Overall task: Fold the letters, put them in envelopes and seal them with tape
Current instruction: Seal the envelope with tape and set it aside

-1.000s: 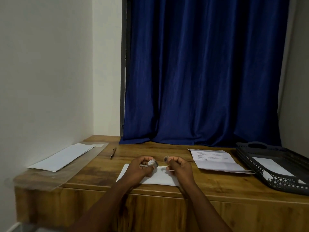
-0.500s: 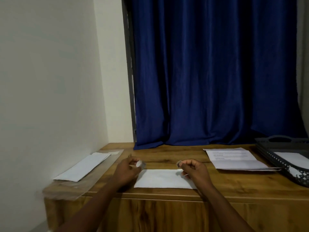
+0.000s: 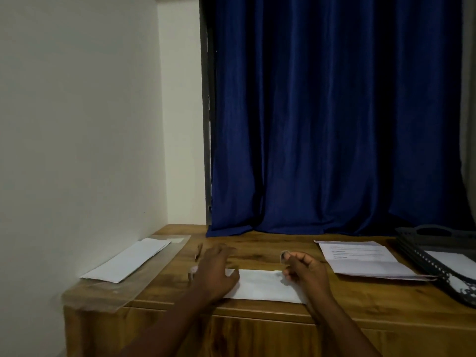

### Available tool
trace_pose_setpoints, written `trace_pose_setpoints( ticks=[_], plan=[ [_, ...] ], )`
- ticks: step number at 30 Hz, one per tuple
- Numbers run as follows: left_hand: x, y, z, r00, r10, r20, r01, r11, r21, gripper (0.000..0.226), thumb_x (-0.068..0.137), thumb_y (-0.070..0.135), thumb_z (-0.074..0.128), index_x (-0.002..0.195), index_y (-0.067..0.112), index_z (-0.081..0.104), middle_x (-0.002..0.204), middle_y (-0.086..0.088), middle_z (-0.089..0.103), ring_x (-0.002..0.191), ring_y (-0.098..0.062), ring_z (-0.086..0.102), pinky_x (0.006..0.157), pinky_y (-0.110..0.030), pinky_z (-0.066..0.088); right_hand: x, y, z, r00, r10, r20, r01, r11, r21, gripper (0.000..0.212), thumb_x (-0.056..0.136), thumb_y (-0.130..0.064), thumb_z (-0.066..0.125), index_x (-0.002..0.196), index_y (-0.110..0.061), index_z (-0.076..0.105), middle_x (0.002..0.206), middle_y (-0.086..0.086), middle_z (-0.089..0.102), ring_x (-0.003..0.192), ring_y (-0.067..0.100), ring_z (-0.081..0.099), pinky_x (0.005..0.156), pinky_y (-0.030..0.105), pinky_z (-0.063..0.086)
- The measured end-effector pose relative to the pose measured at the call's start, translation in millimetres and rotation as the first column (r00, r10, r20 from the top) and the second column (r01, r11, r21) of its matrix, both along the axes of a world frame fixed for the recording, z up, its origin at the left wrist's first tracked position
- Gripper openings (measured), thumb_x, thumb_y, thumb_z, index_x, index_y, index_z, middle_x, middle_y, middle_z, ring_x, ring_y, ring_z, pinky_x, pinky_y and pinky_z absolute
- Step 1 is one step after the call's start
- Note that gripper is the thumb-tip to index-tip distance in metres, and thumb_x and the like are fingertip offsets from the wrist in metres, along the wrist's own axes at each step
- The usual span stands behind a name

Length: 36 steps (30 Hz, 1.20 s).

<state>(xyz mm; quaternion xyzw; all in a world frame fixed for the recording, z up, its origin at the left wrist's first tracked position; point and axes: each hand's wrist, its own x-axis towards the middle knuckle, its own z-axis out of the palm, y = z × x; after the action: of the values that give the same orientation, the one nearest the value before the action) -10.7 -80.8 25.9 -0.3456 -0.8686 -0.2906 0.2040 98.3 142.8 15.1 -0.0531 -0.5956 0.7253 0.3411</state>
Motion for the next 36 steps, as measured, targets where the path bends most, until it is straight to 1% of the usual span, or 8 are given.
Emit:
trace_pose_setpoints(
  ticks=[6,9,11,16,19,25,29,36],
  plan=[
    [49,78,-9,0.977,-0.212,0.040,0.215,0.946,-0.241,0.056,0.090,0.066,0.049,0.137,0.035,0.056,0.138,0.008,0.055,0.125,-0.015,0.050,0.107,-0.039,0.041,1,26,19,0.983,0.112,-0.148,-0.171,0.856,-0.488,0.011,0.093,-0.016,0.070,0.099,-0.008,0.072,0.076,0.004,0.070,0.063,0.016,0.065,0.059,0.027,0.058],
    [52,86,-20,0.977,-0.202,0.074,0.215,0.931,-0.296,0.057,0.096,0.065,0.044,0.143,0.034,0.054,0.146,0.009,0.051,0.133,-0.013,0.045,0.115,-0.039,0.033,9,54,33,0.994,0.105,-0.009,-0.103,0.945,-0.310,0.011,0.092,-0.015,0.073,0.099,-0.007,0.074,0.078,0.009,0.074,0.069,0.019,0.069,0.063,0.030,0.060],
    [52,83,-22,0.975,-0.201,0.098,0.221,0.935,-0.276,0.056,0.097,0.065,0.044,0.142,0.034,0.055,0.148,0.012,0.051,0.135,-0.011,0.044,0.118,-0.038,0.030,14,70,40,0.978,0.053,0.202,-0.057,0.998,0.011,0.012,0.092,-0.020,0.075,0.097,-0.009,0.076,0.082,0.014,0.076,0.070,0.022,0.071,0.066,0.033,0.061],
    [54,79,-24,0.962,-0.246,0.118,0.270,0.925,-0.266,0.055,0.096,0.064,0.045,0.142,0.035,0.055,0.148,0.015,0.050,0.136,-0.008,0.042,0.119,-0.036,0.029,7,85,50,0.872,-0.135,0.470,-0.258,0.689,0.678,0.014,0.095,-0.021,0.071,0.087,-0.014,0.080,0.090,-0.001,0.080,0.084,0.014,0.075,0.076,0.029,0.061],
    [55,78,-23,0.959,-0.256,0.122,0.280,0.921,-0.272,0.055,0.095,0.063,0.045,0.141,0.035,0.055,0.147,0.014,0.050,0.135,-0.008,0.042,0.118,-0.037,0.030,-5,84,51,0.838,-0.180,0.514,-0.341,0.563,0.753,0.011,0.090,-0.022,0.076,0.085,-0.012,0.079,0.090,-0.003,0.080,0.088,0.013,0.075,0.085,0.033,0.061],
    [58,81,-24,0.967,-0.231,0.109,0.253,0.919,-0.301,0.059,0.093,0.062,0.043,0.145,0.033,0.042,0.148,0.007,0.049,0.134,-0.016,0.044,0.116,-0.040,0.033,-23,73,52,0.753,-0.264,0.602,-0.456,0.450,0.768,0.012,0.084,-0.019,0.082,0.076,-0.018,0.073,0.091,-0.003,0.079,0.085,0.003,0.071,0.066,0.014,0.051],
    [58,83,-21,0.969,-0.226,0.095,0.245,0.890,-0.385,0.066,0.094,0.060,0.036,0.154,0.033,0.032,0.152,0.000,0.042,0.137,-0.021,0.039,0.117,-0.045,0.029,-29,74,47,0.730,-0.312,0.608,-0.474,0.408,0.780,0.009,0.087,-0.007,0.073,0.079,-0.012,0.072,0.103,0.011,0.078,0.099,0.020,0.072,0.086,0.029,0.055],
    [53,87,-23,0.970,-0.228,0.083,0.240,0.842,-0.484,0.068,0.096,0.063,0.023,0.161,0.041,0.019,0.157,-0.001,0.033,0.142,-0.022,0.030,0.120,-0.047,0.023,-33,74,39,0.721,-0.338,0.606,-0.436,0.458,0.774,0.017,0.088,-0.010,0.073,0.099,0.003,0.075,0.100,0.009,0.078,0.101,0.021,0.073,0.085,0.028,0.056]
  ],
)
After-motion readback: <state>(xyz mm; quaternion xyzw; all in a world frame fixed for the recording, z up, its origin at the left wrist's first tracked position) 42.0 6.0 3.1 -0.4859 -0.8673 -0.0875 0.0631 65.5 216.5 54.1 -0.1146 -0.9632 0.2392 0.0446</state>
